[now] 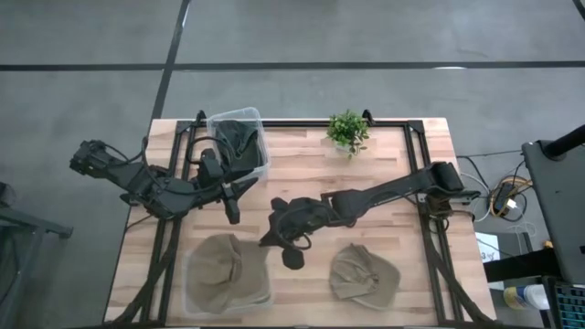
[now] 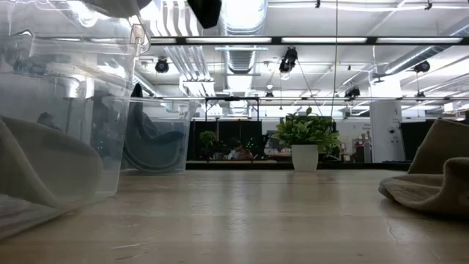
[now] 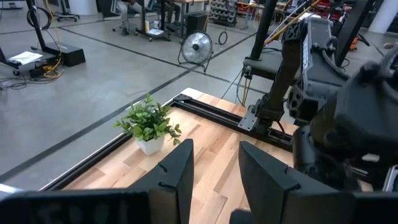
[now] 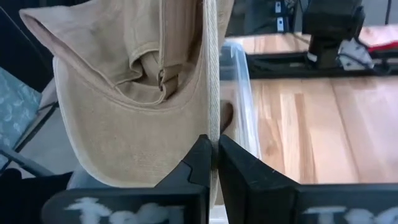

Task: Pick & Place hat
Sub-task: Put the brown cap into the bottom transparent bin

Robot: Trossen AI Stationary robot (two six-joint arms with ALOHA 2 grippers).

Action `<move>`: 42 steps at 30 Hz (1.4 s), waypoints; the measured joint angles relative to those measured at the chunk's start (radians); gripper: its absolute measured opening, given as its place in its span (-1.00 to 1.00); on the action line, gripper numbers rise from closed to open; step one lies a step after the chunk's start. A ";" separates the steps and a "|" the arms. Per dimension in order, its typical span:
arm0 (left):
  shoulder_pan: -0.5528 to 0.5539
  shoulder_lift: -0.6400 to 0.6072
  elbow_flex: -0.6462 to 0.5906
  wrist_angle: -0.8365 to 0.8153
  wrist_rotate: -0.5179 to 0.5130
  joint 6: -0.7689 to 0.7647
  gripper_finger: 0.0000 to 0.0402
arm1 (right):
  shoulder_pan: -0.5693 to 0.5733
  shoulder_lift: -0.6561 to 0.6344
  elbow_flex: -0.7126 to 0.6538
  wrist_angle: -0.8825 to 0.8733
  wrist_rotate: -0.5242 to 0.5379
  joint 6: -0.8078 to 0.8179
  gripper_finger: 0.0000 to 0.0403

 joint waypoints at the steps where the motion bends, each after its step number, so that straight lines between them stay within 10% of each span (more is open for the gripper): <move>1: 0.000 0.000 0.000 0.000 0.000 0.001 -0.41 | -0.002 0.012 0.000 0.001 0.000 0.002 -0.94; 8: 0.000 0.000 0.000 -0.003 0.000 -0.003 -0.41 | -0.007 0.063 0.007 0.020 -0.056 0.028 -0.87; 22: -0.001 0.000 -0.001 -0.010 0.000 -0.006 -0.41 | -0.009 0.045 0.083 -0.081 -0.152 -0.059 0.03; 34: -0.001 0.000 -0.002 -0.047 0.006 -0.029 -0.41 | -0.002 0.026 0.332 -0.870 -0.175 -0.183 -0.06; 42: -0.004 0.000 -0.003 -0.050 0.020 -0.061 -0.41 | 0.055 -0.029 0.235 -1.051 -0.172 -0.133 -0.22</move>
